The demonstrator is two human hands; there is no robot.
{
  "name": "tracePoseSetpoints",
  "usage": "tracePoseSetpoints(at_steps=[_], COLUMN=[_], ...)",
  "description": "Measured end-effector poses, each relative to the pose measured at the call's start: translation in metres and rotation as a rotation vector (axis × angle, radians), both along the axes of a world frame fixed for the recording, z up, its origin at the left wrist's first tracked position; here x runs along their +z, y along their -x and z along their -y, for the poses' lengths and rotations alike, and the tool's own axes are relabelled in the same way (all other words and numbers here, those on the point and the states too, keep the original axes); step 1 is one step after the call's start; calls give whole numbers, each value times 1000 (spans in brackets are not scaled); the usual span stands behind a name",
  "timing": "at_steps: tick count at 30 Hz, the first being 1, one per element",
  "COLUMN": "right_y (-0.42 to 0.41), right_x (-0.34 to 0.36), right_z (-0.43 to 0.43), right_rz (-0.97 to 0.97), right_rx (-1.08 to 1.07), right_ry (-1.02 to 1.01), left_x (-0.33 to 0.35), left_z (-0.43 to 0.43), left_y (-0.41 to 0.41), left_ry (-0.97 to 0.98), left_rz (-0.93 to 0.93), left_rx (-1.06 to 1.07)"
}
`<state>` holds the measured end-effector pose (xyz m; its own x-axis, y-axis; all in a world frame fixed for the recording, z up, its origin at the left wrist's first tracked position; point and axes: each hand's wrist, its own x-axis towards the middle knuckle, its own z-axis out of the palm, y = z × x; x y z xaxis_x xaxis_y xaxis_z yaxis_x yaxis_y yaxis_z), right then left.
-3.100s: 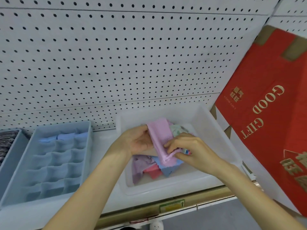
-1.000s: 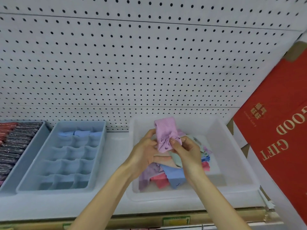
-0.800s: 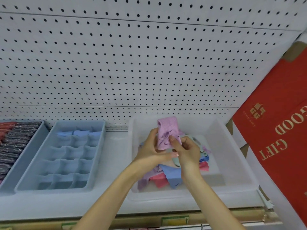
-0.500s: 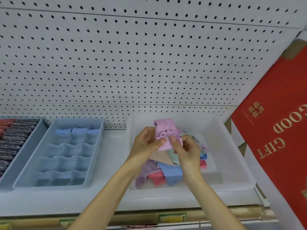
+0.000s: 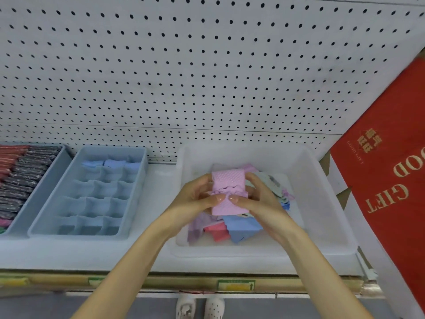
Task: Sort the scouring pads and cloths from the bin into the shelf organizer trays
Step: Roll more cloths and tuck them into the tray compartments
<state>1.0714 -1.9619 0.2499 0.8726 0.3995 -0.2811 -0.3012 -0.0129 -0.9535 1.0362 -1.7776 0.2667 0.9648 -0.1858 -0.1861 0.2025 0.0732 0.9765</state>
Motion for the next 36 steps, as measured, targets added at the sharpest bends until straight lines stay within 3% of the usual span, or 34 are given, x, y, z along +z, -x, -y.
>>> tracePoseSetpoints(at_steps=[2, 7, 12, 19, 23, 27, 30, 36], right_y=[-2, 1, 1, 0, 10, 22, 28, 22], right_x=[2, -3, -7, -9, -14, -35, -52, -53], right_z=[0, -23, -51, -119, -189, -274, -334, -415], right_rz=[33, -41, -31, -20, 209, 277, 253, 464], right_rx=[141, 157, 214, 161, 108, 99, 233, 506], right_ry=[-4, -214, -267, -226, 22, 165, 213, 576], left_x=[0, -7, -6, -5, -15, -38, -59, -76], left_z=[-5, -25, -61, -123, -174, -264, -339, -414], left_y=[5, 18, 33, 40, 42, 50, 57, 51], left_ry=[-36, 99, 291, 279, -30, -98, -248, -393], left_rz=[-7, -52, -90, -131, -177, -262, -198, -108], left_rx=[13, 104, 106, 180, 316, 236, 165, 103])
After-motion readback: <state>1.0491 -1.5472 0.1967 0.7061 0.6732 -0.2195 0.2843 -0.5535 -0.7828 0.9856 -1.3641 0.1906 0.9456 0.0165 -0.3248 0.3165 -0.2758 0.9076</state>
